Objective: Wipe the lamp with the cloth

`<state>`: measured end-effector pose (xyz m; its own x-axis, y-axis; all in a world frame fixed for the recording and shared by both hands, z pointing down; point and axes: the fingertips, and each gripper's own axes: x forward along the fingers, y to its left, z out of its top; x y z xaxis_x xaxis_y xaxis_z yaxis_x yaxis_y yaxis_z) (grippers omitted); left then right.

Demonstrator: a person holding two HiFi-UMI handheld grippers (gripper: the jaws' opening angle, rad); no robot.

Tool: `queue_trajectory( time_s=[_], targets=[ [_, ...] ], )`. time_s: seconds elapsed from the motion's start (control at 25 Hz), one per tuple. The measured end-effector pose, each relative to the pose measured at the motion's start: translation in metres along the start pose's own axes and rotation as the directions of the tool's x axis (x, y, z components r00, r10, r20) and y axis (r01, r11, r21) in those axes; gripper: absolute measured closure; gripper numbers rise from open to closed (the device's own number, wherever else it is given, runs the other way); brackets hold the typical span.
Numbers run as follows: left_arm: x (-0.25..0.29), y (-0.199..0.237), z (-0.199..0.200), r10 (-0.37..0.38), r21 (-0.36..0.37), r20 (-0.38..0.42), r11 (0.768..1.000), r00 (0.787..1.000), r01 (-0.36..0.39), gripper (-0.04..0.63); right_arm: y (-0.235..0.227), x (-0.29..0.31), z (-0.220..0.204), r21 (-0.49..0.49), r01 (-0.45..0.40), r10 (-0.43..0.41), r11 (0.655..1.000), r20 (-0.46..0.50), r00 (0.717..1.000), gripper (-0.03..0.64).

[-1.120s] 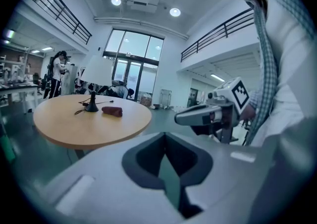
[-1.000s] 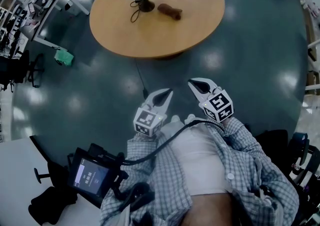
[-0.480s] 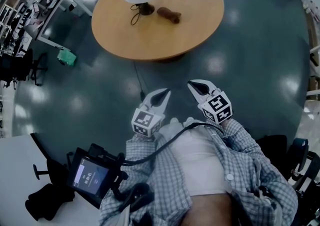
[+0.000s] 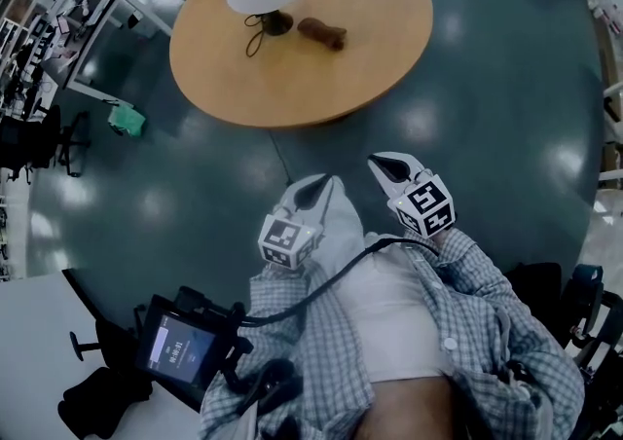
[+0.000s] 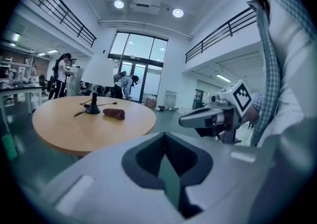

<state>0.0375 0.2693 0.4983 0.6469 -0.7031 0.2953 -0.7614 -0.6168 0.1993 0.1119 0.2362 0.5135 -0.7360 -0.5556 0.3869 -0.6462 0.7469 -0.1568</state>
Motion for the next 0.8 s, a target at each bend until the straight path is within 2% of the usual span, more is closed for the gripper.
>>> queue_trajectory(
  time_s=[0.24, 0.44, 0.6, 0.8],
  targets=[
    [0.034, 0.061, 0.014, -0.024, 0.007, 0.0, 1.0, 1.0, 0.024, 0.592, -0.038, 0.055, 0.017, -0.008, 0.023, -0.023, 1.0, -0.024, 0.999, 0.612],
    [0.059, 0.115, 0.019, -0.036, 0.062, -0.04, 0.997, 0.999, 0.038, 0.592, -0.063, 0.097, 0.046, -0.008, 0.04, -0.04, 0.999, -0.028, 0.999, 0.612],
    [0.077, 0.148, 0.042, -0.067, 0.035, -0.033, 0.997, 0.997, 0.068, 0.592, -0.08, 0.134, 0.057, -0.091, 0.038, -0.045, 0.995, -0.074, 0.996, 0.612],
    [0.085, 0.208, 0.044, -0.071, 0.054, -0.062, 0.996, 0.996, 0.074, 0.592, -0.099, 0.184, 0.076, -0.04, 0.057, -0.06, 0.998, -0.076, 0.995, 0.612]
  ],
)
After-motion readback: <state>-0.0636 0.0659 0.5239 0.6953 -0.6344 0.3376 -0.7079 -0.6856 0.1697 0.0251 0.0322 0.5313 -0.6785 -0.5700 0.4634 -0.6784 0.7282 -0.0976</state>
